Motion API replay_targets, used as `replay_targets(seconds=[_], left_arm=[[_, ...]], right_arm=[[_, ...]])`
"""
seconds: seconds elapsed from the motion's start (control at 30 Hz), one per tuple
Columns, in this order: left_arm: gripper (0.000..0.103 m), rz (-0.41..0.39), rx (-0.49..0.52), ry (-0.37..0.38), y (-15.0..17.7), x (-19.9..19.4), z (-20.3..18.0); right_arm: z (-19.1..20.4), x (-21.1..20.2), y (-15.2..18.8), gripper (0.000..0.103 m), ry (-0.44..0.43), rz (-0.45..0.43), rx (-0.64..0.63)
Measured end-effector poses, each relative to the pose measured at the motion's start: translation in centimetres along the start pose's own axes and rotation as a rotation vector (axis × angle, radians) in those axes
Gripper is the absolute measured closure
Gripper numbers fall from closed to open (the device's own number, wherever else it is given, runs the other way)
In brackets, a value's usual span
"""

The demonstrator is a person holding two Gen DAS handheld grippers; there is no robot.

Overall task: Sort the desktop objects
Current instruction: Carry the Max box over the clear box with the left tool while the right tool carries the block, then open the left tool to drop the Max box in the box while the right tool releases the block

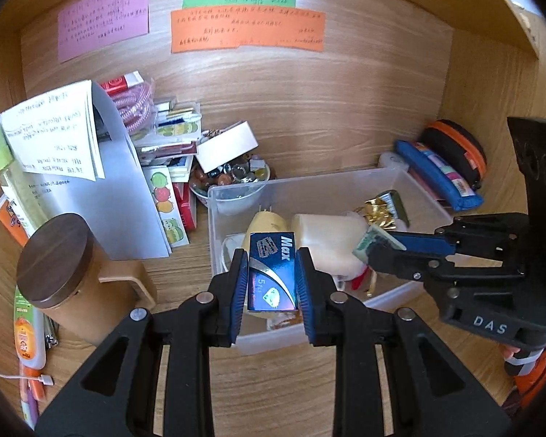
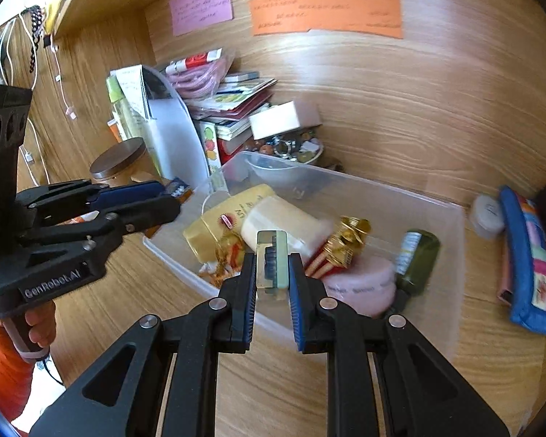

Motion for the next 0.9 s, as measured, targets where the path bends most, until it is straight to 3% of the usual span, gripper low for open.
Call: replay_targets(seconds=[0.37,0.9], left_arm=[[0.077,0.035,0.018,0.029,0.5,2.5,0.3],[0.077,0.055,0.012,0.056,0.9,4.4,0.3]], right_arm=[[1.6,2.9,-0.1,0.088,-0.034,0.010,-0.028],[1.0,3.0,-0.3,0.088,-0.045,-0.006,-0.027]])
Point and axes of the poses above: each gripper's, at about its wrist camera, not at the fingertips, and x roughly the way its jaws point, z to its left, y to its underside, the point moved 9 cm from there along x, roughly the way its jaws point, and after that the axes turned 14 degrees about y, right-handed, at the moved point
